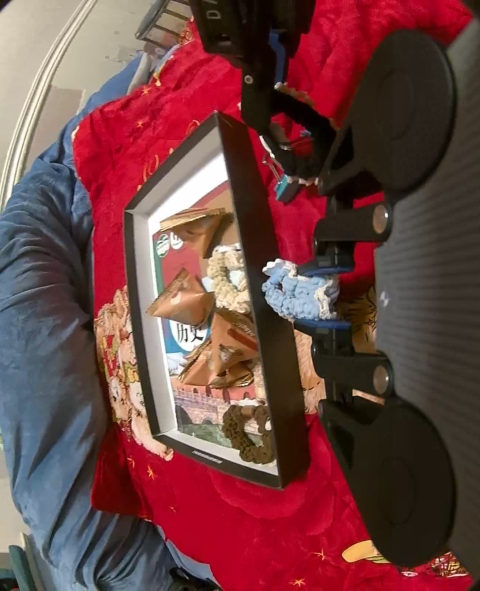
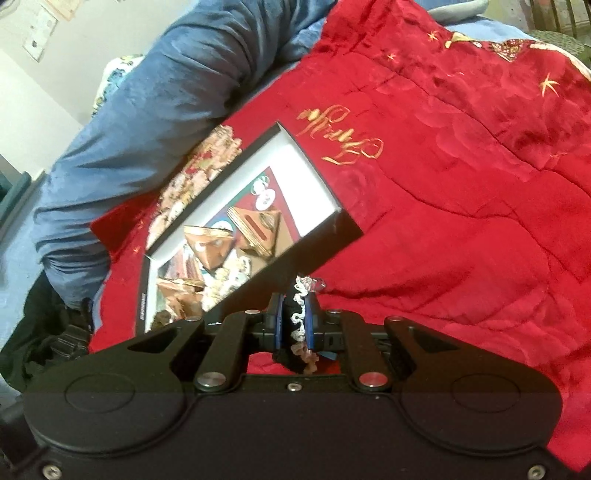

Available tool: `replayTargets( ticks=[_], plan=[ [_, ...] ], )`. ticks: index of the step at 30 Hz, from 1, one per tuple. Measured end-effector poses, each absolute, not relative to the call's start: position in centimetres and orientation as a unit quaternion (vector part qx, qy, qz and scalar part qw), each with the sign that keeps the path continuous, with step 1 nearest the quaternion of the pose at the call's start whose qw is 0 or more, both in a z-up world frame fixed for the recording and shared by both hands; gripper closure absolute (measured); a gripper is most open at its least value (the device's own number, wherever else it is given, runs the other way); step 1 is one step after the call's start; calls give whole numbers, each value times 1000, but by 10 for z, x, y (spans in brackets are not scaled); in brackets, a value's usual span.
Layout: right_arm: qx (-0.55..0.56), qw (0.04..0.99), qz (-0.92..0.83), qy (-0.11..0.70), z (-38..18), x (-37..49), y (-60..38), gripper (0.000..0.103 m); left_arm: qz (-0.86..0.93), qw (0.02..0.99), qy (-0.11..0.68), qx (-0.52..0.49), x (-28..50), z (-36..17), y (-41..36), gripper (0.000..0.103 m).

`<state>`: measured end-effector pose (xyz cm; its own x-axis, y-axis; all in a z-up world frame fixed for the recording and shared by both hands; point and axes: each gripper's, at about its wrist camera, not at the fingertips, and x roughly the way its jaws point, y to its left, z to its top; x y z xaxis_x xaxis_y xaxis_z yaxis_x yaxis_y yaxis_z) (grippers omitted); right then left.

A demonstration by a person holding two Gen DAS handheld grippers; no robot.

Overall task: Organize objects
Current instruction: 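Lift the blue scrunchie over the box with the left tool while the right tool carries the black scrunchie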

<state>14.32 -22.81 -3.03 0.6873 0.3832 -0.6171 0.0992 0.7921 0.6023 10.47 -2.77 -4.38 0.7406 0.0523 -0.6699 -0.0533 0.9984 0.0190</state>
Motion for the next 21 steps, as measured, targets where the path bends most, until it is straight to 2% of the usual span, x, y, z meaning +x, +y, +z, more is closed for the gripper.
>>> replayTargets(
  ticks=[7, 21],
  plan=[
    [314, 873, 109, 356, -21, 140, -224, 92, 27, 935, 353, -14, 103, -39, -23, 77],
    [316, 868, 118, 363, -21, 137, -228, 93, 28, 937, 348, -21, 102, -33, -21, 77]
  ],
)
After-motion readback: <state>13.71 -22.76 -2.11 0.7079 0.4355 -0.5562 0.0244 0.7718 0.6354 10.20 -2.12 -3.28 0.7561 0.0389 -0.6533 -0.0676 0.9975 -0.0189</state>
